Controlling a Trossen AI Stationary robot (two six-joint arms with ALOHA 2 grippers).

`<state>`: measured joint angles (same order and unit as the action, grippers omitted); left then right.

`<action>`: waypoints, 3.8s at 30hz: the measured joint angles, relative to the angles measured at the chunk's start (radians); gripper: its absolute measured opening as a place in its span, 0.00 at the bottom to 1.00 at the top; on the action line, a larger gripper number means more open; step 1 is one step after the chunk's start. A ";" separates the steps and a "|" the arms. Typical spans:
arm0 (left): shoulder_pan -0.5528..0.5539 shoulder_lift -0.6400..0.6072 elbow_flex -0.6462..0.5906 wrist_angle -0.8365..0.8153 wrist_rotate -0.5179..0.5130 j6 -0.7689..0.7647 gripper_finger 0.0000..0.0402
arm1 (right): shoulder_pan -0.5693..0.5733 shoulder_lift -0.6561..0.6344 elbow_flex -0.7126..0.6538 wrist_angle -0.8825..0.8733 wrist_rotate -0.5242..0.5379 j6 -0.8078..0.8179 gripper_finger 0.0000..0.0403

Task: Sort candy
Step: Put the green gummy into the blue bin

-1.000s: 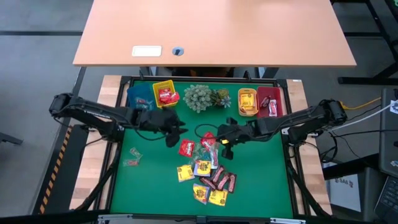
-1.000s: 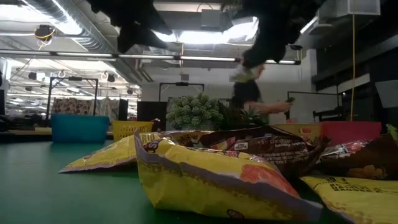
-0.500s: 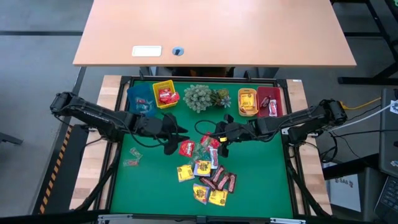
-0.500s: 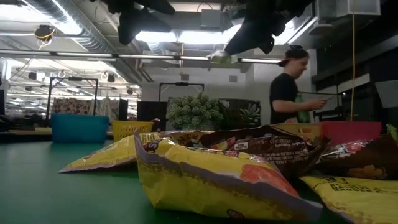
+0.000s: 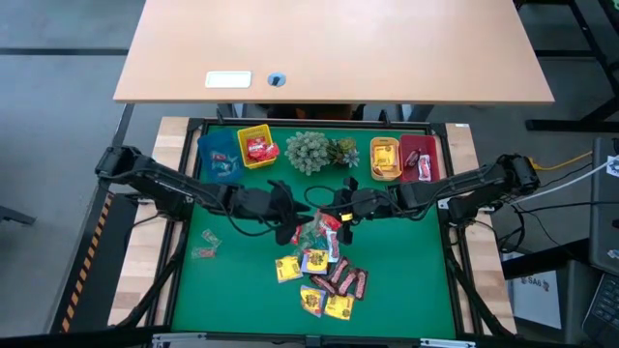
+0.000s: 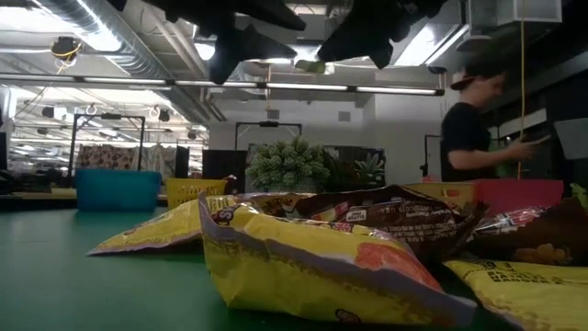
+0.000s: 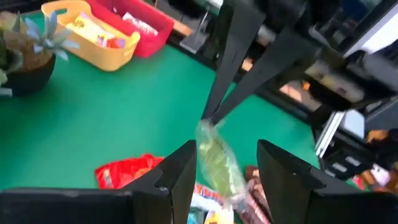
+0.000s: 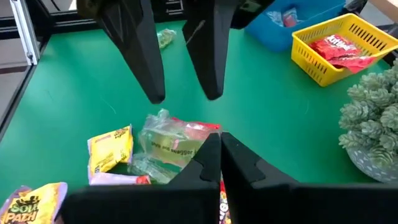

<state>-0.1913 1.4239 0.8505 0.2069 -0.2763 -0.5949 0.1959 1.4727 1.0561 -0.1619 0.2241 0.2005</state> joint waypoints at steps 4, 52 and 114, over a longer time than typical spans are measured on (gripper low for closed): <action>0.008 -0.001 0.000 -0.003 0.002 0.001 0.38 | 0.000 0.000 0.000 0.013 -0.001 0.000 0.01; 0.010 -0.001 0.000 -0.003 0.001 0.004 0.03 | 0.000 0.000 0.000 0.213 0.019 0.000 0.01; 0.572 -0.338 0.000 -1.224 -0.393 0.050 0.19 | -0.003 0.059 0.139 -0.456 -0.087 0.261 0.52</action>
<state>0.3807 1.0863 0.8501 -1.0172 -0.6697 -0.5453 0.1928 1.5322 1.1954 -0.6182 0.1370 0.4620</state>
